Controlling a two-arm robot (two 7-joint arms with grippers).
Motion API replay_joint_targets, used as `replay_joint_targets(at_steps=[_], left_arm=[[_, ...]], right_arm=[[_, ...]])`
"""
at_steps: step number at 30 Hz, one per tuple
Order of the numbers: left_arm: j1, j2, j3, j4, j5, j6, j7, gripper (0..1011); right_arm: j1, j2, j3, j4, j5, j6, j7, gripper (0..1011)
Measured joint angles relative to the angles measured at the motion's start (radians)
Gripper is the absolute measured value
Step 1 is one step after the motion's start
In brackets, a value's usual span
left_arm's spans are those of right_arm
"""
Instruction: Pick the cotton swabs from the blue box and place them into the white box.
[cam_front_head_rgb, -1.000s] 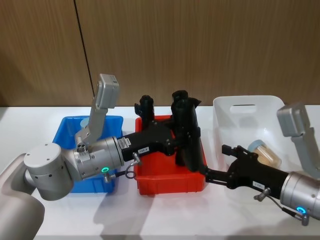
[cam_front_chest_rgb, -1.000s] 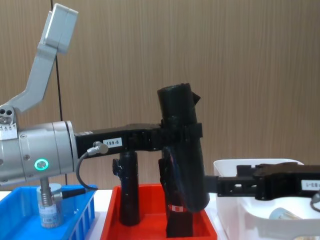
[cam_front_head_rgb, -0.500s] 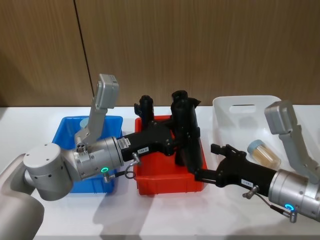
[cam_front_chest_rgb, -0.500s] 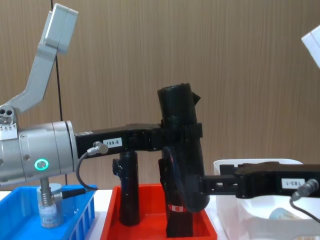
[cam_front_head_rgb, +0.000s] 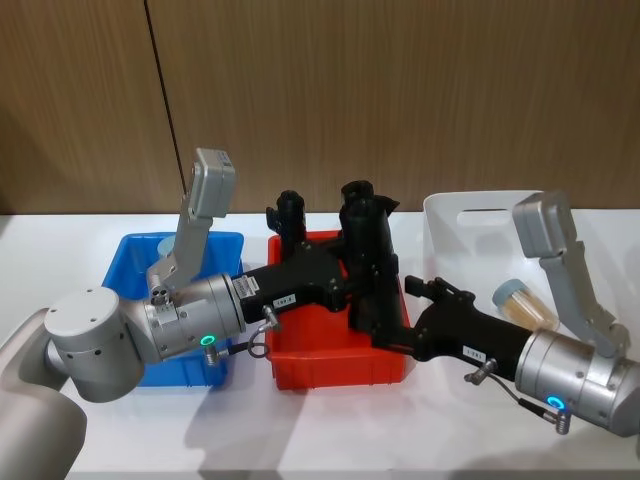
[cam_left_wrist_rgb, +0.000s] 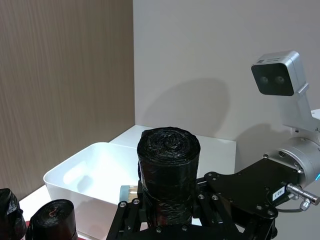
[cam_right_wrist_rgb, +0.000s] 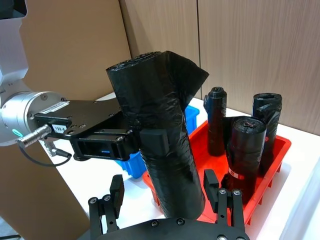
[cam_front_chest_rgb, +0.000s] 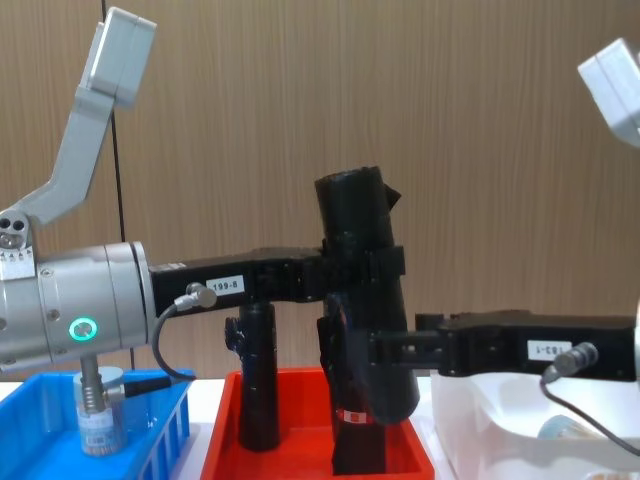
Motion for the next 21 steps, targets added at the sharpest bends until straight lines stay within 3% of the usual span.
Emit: replay_joint_targets(at_steps=[21], left_arm=[[0.0, 0.0, 0.0, 0.0, 0.0, 0.0, 0.0, 470]], right_arm=[[0.023, -0.031, -0.033, 0.042, -0.027, -0.022, -0.011, 1002]])
